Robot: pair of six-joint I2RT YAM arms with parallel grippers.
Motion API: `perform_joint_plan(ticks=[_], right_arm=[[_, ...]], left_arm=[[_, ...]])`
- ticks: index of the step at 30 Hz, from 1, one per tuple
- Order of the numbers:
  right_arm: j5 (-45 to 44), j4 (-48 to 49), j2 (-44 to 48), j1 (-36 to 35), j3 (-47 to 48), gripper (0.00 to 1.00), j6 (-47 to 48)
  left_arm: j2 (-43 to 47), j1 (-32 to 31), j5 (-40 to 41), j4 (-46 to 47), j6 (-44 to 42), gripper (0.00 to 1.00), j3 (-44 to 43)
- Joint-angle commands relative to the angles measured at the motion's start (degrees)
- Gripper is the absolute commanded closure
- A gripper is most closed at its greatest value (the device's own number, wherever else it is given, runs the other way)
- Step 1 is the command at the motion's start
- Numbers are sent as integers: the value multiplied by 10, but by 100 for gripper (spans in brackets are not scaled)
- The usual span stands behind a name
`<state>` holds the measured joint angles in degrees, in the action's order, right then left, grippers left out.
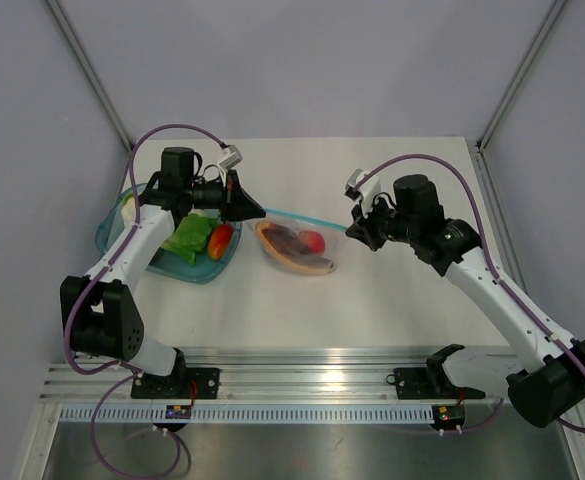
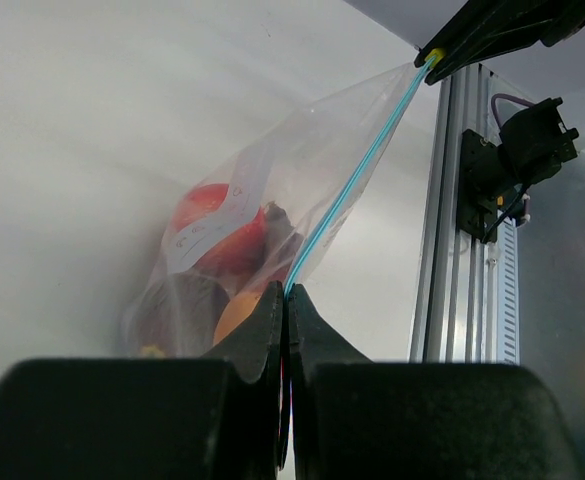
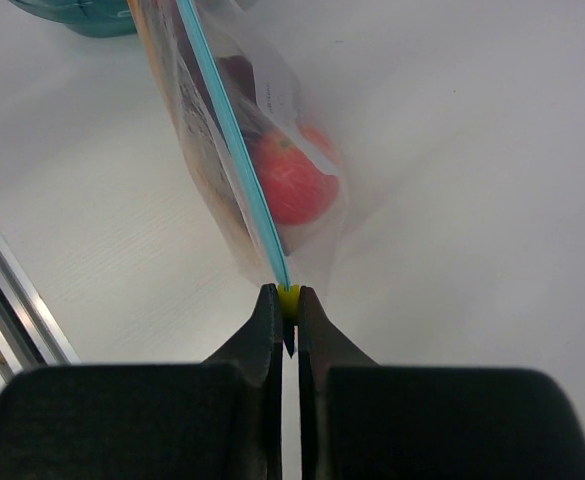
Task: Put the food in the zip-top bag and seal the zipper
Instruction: Zip the zipper food storage bag at the center of the board, then place the zipper food storage bag at the center of the board, then reset both arms
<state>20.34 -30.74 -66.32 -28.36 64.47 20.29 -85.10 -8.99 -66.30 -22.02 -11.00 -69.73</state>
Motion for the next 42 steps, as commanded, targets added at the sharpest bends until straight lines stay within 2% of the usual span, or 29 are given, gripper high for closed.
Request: perform_joint_plan(ticks=[1, 6, 8, 14, 16, 19, 20, 21, 22, 23, 24, 25, 26, 29, 31, 35, 37, 38, 40, 42], right_arm=[[-71, -42, 13, 18, 11, 100, 1], [-88, -1, -20, 34, 35, 100, 18], [-96, 8, -52, 58, 73, 100, 32], [-100, 20, -114, 119, 201, 100, 57], [-101, 12, -119, 119, 217, 100, 70], [-74, 11, -105, 119, 217, 100, 54], [-65, 11, -95, 119, 201, 100, 38], [-51, 12, -86, 119, 188, 100, 31], [-22, 13, -59, 119, 173, 99, 25], [-7, 15, -45, 118, 134, 95, 9], [11, 16, -30, 119, 113, 80, 2], [42, 10, -5, 119, 93, 61, -4], [46, 8, 7, 119, 54, 31, -20], [3, 1, 45, 119, 5, 10, -45], [-61, 2, 61, 119, -2, 2, -49], [-203, 9, 46, 118, 35, 0, -122], [-301, -15, 11, 119, 63, 0, -148], [-346, -28, -3, 119, 104, 1, -199], [-422, -76, -38, 119, 144, 1, -262], [-433, -80, -45, 119, 160, 1, -313]], left_arm=[[15, 14, 24, 59, 26, 100, -19], [-12, -33, 39, 188, 130, 100, -38], [-27, -47, 50, 237, 153, 100, -69], [-110, -51, 38, 279, 206, 100, -202], [-137, -50, 31, 282, 217, 100, -256], [-143, -50, 23, 298, 225, 99, -270], [-142, -50, 20, 299, 227, 95, -267], [-140, -50, 14, 294, 228, 85, -257], [-136, -48, 9, 285, 227, 52, -248], [-126, -48, 11, 257, 224, 27, -238], [-119, -48, 15, 241, 208, 1, -227], [-111, -48, 32, 225, 200, 1, -208], [-102, -47, 45, 190, 197, 1, -206], [-84, -47, 72, 154, 187, 1, -199], [-62, -47, 105, 131, 173, 1, -203], [-34, -48, 221, 32, 153, 1, -233], [-17, -48, 305, 9, 172, 1, -233], [-12, -48, 327, -10, 189, 1, -228], [13, -48, 379, -18, 203, 1, -195], [40, -48, 412, -7, 220, 1, -132]])
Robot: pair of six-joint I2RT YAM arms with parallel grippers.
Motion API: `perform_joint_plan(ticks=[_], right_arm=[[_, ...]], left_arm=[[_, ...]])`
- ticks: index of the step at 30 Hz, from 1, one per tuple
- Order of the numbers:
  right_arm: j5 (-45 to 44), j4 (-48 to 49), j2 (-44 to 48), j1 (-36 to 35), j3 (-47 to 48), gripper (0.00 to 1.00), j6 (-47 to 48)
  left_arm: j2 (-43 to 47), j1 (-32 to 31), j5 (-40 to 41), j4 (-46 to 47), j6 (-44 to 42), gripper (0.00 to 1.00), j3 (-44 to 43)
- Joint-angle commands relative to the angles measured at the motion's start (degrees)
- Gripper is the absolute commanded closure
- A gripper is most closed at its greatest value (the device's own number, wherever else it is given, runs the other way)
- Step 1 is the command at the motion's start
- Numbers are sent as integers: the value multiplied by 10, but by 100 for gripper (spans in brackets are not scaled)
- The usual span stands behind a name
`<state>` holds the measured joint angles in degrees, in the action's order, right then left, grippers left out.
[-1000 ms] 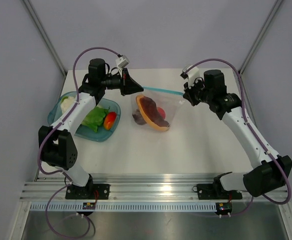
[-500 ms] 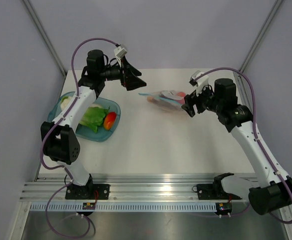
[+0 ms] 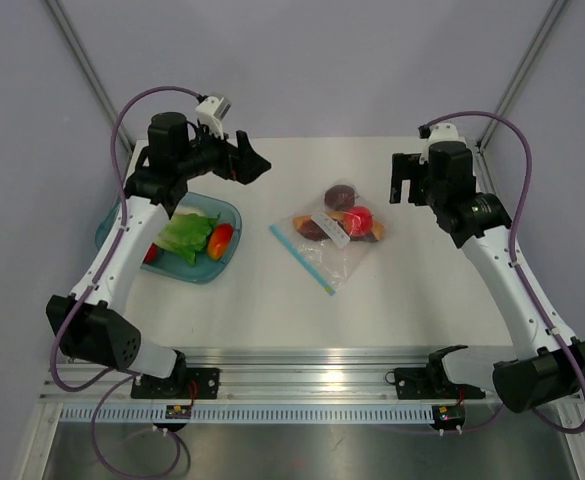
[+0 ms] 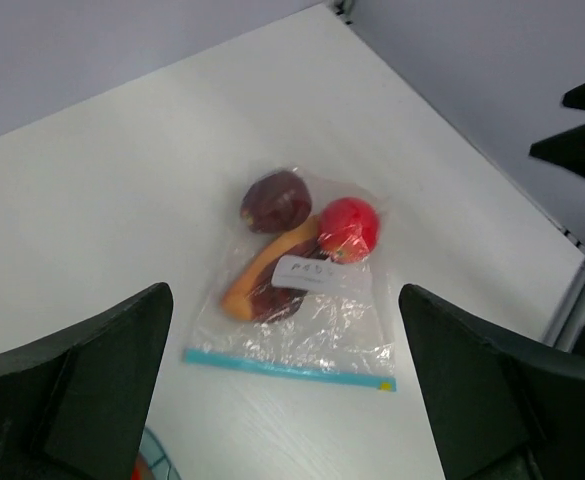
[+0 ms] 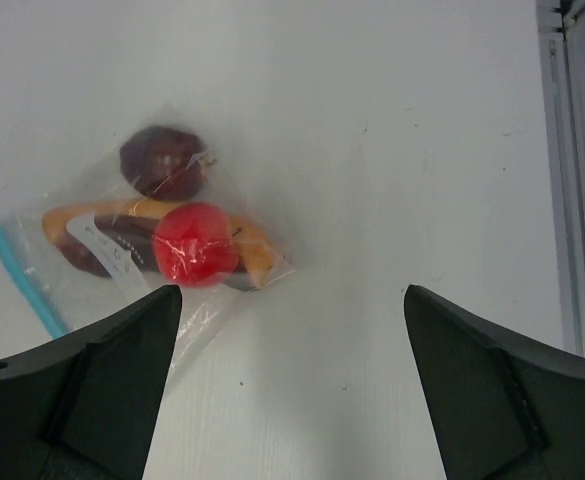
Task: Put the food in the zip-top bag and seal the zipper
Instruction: Reset both arms
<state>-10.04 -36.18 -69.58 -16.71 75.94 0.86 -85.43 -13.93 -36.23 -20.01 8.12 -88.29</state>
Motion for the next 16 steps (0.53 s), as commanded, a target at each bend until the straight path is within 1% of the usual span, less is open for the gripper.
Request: perform_joint_plan(ticks=[1, 3, 4, 5, 7, 10, 12, 16], right_arm=[[-133, -18, -12, 3, 39, 1, -138], [-147, -5, -7, 3, 26, 1, -196], [-165, -6, -4, 2, 22, 1, -217], [-173, -5, -1, 3, 15, 1, -247], [-194, -8, 8, 3, 4, 0, -264], [-228, -6, 23, 3, -16, 1, -277], [-255, -9, 30, 3, -25, 0, -284], [-267, -17, 45, 3, -40, 1, -303]], left_arm=[[55, 1, 149, -15, 36, 1, 83], [110, 1, 185, 33, 50, 1, 134], [132, 1, 221, 53, 57, 1, 192], [166, 1, 242, 89, 68, 1, 215], [187, 3, 274, 102, 74, 1, 254], [201, 3, 297, 68, 53, 1, 255], [215, 3, 317, 63, 46, 1, 258], [231, 3, 346, 62, 39, 1, 261]])
